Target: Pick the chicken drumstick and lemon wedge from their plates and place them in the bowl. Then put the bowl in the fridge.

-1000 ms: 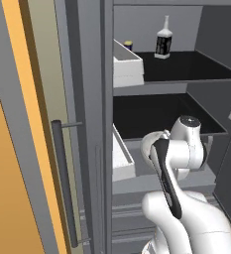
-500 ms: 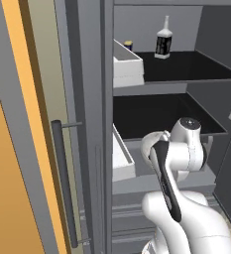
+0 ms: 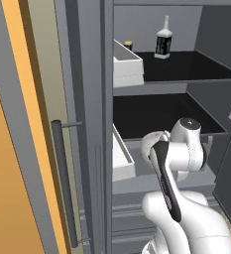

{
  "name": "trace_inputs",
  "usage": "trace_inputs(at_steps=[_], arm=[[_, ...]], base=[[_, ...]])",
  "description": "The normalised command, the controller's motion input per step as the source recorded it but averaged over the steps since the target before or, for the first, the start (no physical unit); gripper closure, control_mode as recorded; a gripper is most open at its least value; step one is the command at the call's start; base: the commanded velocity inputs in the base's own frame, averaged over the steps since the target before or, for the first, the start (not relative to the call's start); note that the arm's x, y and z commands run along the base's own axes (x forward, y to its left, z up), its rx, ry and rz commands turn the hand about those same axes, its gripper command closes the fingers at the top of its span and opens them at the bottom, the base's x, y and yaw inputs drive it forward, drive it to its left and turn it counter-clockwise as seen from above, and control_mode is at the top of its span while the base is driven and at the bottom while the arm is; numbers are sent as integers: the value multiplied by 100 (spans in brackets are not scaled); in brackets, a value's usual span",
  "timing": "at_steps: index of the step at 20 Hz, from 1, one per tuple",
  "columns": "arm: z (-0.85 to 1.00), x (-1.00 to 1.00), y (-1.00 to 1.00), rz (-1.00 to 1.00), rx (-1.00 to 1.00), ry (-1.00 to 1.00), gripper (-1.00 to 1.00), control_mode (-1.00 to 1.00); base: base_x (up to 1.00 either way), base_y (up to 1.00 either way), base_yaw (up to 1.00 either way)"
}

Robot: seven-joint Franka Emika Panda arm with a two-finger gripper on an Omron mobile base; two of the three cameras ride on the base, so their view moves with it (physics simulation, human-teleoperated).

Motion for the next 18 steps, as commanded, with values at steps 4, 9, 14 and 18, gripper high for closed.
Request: trace_inputs(at_steps=[4, 9, 14, 18], arm=[[0, 0, 0, 0, 0, 0, 100, -100], [0, 0, 0, 0, 0, 0, 100, -100], [0, -20, 0, -1, 3, -3, 100, -100], [15, -54, 0, -13, 0, -7, 100, -100]], base=[[0, 0, 0], [0, 0, 0], [0, 0, 0], [0, 0, 0]])
